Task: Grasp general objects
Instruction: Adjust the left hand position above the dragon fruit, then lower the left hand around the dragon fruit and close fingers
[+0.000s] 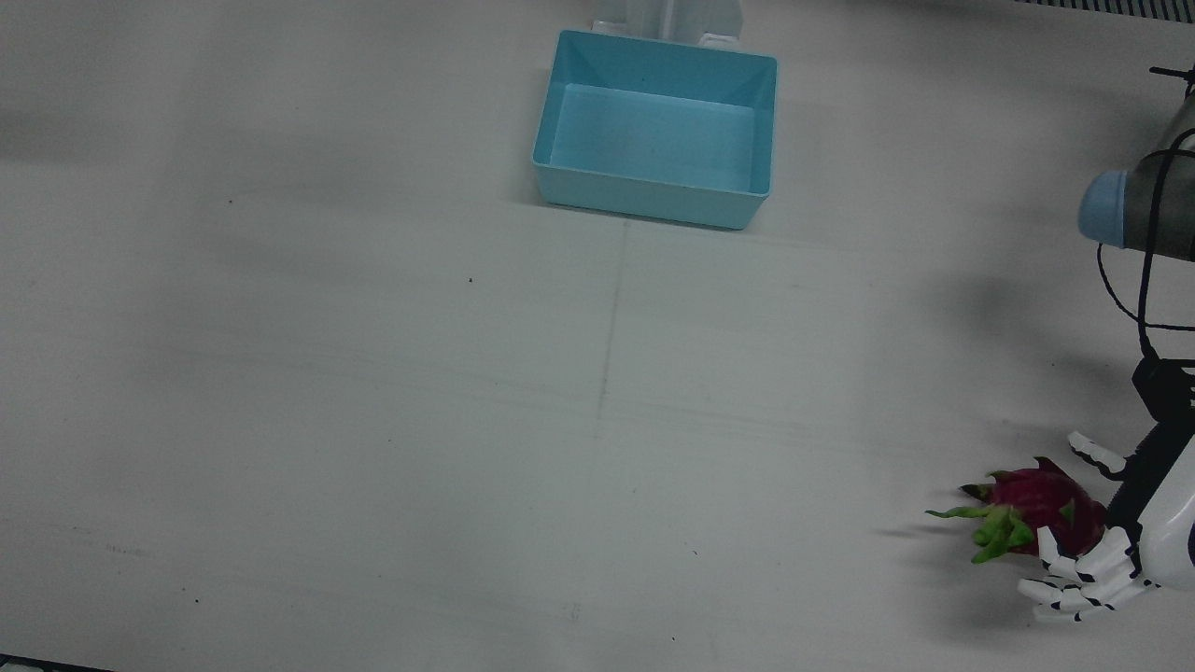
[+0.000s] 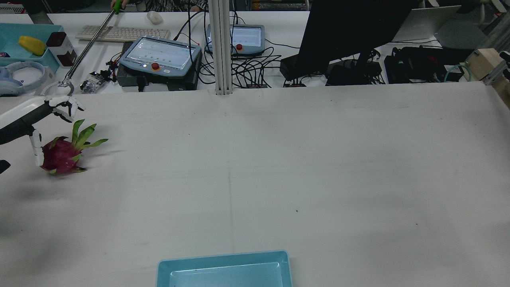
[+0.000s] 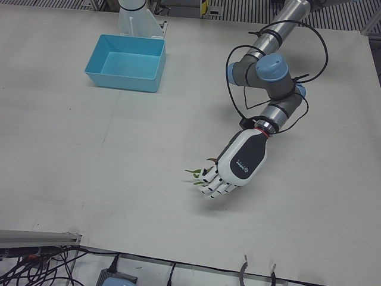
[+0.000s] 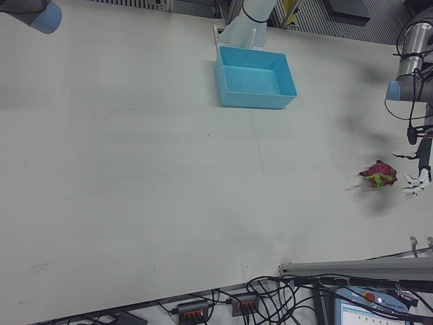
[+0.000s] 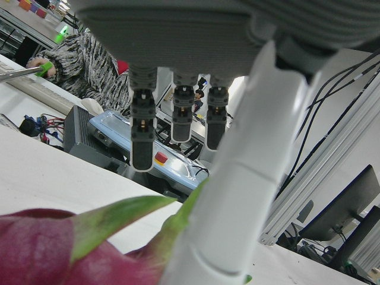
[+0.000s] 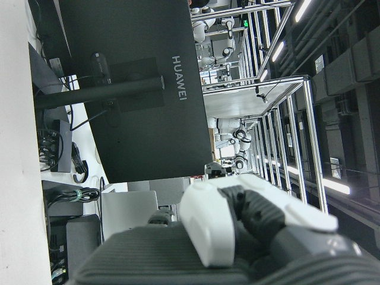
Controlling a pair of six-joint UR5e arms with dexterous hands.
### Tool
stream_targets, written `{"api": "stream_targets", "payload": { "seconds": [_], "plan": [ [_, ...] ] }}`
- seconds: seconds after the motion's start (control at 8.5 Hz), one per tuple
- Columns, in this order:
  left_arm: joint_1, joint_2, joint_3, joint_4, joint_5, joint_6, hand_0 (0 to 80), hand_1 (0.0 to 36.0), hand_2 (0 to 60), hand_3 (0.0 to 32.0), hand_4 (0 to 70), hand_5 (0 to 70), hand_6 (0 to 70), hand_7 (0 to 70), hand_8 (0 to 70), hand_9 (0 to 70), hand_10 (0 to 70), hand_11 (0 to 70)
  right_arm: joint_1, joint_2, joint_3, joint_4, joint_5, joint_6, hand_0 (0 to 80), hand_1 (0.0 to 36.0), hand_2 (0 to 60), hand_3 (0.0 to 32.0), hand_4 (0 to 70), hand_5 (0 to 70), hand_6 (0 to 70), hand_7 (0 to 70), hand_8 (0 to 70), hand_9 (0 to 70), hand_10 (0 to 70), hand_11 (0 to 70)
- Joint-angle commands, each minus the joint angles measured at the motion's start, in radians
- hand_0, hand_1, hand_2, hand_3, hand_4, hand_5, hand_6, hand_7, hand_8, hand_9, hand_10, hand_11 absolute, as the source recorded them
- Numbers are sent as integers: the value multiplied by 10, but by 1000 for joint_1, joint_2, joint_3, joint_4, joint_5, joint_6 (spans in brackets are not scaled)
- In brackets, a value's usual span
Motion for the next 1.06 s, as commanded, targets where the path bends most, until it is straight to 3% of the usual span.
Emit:
{"api": "stream_targets", "payload": {
  "seconds": [0.0,0.24,0.35,0.47,0.71,0.94],
  "plan": [
    [-41,128,-32,-119,31,-22,800,360,600,78,3,700,146,355,199,204,141,254,1,0,0,0,0,0,0,0,0,0,0,0,0,0,0,0,0,0],
    [-35,145,-10,-146,27,50,795,360,600,72,0,700,124,329,186,190,129,231,1,0,-2,0,0,0,0,0,0,0,0,0,0,0,0,0,0,0],
    [-33,138,5,-161,23,58,722,360,600,72,0,700,125,333,188,193,131,232,1,0,-2,0,0,0,0,0,0,0,0,0,0,0,0,0,0,0],
    [-33,136,16,-172,5,58,797,360,600,66,2,700,133,347,192,197,133,237,1,0,-2,0,0,0,0,0,0,0,0,0,0,0,0,0,0,0],
    [-4,124,19,-171,-39,64,734,360,600,76,0,700,129,353,196,205,137,241,-1,0,-2,0,0,0,0,0,0,0,0,0,0,0,0,0,0,0],
    [74,75,58,-160,-76,78,744,360,600,68,5,700,139,372,206,219,139,243,1,0,-4,0,0,0,0,0,0,0,0,0,0,0,0,0,0,0]
  ]
}}
